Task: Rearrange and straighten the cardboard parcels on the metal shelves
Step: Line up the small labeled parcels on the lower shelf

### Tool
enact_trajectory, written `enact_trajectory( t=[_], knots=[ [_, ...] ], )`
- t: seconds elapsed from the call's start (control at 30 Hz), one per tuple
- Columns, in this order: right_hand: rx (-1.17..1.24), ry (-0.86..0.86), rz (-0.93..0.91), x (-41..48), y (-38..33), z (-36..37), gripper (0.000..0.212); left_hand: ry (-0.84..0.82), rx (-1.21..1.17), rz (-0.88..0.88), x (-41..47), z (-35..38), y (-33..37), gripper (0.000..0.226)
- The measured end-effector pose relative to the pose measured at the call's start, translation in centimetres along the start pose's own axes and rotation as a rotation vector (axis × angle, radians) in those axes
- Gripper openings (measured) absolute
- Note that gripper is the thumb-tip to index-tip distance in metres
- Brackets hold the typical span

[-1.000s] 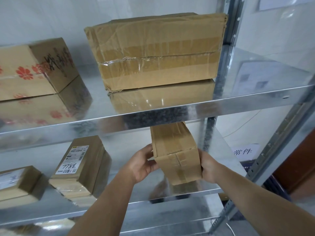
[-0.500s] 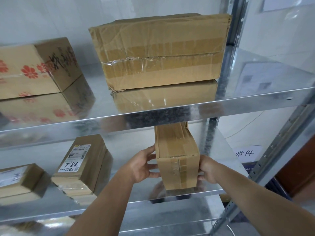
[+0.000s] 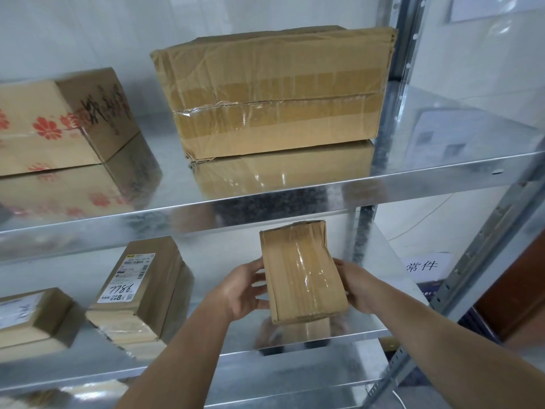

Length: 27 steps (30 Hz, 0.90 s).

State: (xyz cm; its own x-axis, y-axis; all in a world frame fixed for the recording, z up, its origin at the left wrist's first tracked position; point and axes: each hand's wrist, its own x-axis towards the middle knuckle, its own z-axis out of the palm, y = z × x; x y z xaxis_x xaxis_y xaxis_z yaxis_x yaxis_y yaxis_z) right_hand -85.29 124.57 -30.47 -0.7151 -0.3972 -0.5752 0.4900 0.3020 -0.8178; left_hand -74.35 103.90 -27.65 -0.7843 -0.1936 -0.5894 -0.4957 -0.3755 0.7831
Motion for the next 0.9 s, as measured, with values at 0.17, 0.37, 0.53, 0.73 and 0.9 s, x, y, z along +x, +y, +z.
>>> enact_trajectory(
  t=[0.17, 0.37, 0.53, 0.73, 0.9],
  knots=[
    [-0.012, 0.0, -0.033, -0.7, -0.9, 0.5, 0.031, 0.013, 0.022, 0.036, 0.2, 0.2, 0.1, 0.032],
    [-0.029, -0.006, -0.063, -0.9, -0.7, 0.6, 0.033, 0.002, 0.101, 0.03, 0.2, -0.4, 0.2, 0.035],
    [-0.01, -0.024, -0.087, -0.7, -0.7, 0.6, 0.033, -0.007, 0.067, 0.017, 0.3, -0.6, 0.2, 0.033],
    [-0.009, -0.053, -0.112, -0.4, -0.8, 0.4, 0.032, -0.039, 0.015, 0.046, 0.7, -0.8, -0.1, 0.032],
    [0.014, -0.031, -0.146, -0.2, -0.6, 0.6, 0.037, -0.034, -0.013, 0.059, 1.2, -0.6, -0.1, 0.036]
  ],
)
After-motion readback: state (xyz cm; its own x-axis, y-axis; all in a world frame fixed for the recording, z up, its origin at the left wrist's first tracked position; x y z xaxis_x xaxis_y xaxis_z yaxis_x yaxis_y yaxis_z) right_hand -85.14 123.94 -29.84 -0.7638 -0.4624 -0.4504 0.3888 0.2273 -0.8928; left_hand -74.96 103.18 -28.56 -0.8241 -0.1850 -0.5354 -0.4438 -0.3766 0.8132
